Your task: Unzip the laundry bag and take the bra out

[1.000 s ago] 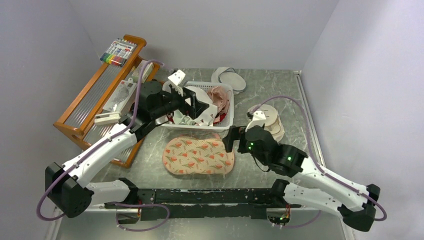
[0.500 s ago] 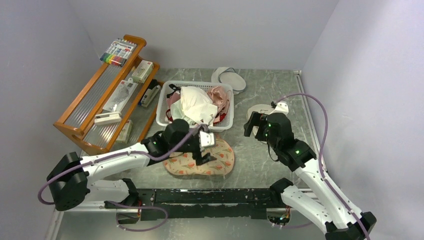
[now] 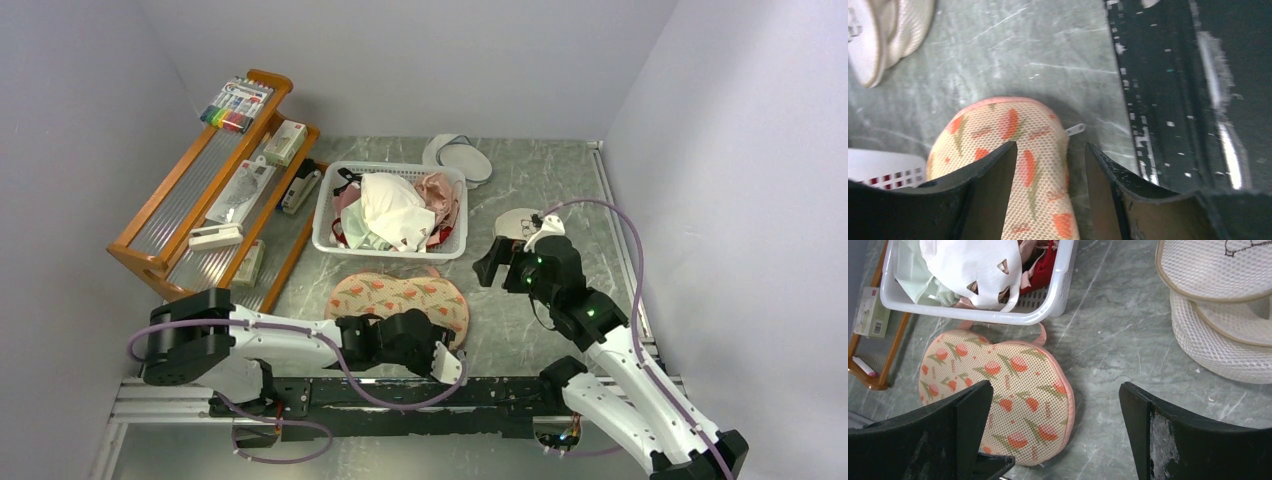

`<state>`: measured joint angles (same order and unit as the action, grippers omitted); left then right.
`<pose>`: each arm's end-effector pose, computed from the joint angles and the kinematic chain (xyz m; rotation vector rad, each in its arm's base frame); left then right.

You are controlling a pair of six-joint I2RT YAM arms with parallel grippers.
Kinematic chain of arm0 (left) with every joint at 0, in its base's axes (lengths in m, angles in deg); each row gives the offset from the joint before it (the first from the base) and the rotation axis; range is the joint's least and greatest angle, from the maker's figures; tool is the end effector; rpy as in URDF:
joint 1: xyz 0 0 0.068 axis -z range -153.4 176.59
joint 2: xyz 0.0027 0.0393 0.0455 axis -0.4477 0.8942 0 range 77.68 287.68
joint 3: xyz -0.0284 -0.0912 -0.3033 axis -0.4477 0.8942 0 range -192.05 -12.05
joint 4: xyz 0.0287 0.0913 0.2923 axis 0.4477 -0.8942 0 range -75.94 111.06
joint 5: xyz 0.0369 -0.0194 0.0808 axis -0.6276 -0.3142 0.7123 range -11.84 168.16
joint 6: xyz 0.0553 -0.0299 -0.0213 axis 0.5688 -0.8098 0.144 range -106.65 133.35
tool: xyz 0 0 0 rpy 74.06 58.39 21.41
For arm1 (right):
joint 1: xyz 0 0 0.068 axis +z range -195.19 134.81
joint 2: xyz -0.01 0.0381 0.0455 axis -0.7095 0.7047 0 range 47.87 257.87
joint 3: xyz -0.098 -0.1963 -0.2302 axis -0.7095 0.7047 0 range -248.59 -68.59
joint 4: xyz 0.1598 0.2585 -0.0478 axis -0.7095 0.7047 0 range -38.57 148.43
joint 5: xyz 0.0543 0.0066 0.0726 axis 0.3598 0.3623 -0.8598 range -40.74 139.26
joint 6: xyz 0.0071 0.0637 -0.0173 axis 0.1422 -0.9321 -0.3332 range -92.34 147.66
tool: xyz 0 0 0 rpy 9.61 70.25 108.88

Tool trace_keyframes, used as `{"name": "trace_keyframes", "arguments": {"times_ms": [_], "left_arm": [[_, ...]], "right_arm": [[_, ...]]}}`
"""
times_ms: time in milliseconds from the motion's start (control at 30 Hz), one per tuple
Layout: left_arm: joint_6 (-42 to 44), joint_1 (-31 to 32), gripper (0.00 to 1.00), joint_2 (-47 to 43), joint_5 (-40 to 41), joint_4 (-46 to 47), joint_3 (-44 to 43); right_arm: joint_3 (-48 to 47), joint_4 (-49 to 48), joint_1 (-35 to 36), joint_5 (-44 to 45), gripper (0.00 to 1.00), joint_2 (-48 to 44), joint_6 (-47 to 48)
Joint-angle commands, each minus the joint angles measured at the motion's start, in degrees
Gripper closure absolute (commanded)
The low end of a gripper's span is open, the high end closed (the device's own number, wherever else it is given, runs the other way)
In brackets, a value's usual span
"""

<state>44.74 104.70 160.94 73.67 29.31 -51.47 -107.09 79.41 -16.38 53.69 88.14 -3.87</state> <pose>0.0660 -0.3334 0.1881 1.8572 1.2572 -0.5378 0.1670 0.0873 0.3024 0.0985 2.1351 0.5518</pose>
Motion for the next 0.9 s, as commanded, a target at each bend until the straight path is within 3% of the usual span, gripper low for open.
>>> {"name": "trace_keyframes", "arguments": {"times_ms": [0,133,500,600,700,733,767,867], "left_arm": [[3.9,0.8,0.38,1.9,12.6,7.6,0.2],[3.8,0.9,0.37,3.8,8.8,4.9,-0.7],[4.0,1.7,0.23,5.5,5.3,2.6,-0.8],[4.3,2.2,0.38,7.4,8.6,3.4,-1.4],[1.9,1.9,0.59,7.4,12.1,4.2,-2.8],[1.6,1.5,0.78,7.0,11.7,3.5,-3.6],[1.1,1.0,0.9,6.8,11.1,2.6,-4.2],[-1.5,-0.2,0.93,5.7,11.7,3.1,-4.8]], "right_arm": [[1.9,-0.9,-0.3,0.4,0.0,-3.0,-2.4],[3.2,-0.6,-0.3,2.2,0.0,-6.5,-3.5],[3.8,0.0,-0.3,7.1,0.0,-11.7,-4.5],[4.2,-0.7,-0.3,5.8,0.0,-11.7,-4.6],[4.1,-2.6,-0.3,1.0,0.0,-11.5,-2.1],[3.6,-2.7,-0.3,-0.3,0.0,-11.6,-0.9],[3.4,-2.7,-0.3,-0.8,0.0,-11.7,-0.3],[3.2,-2.7,-0.3,-2.7,0.0,-12.8,0.7]]}}
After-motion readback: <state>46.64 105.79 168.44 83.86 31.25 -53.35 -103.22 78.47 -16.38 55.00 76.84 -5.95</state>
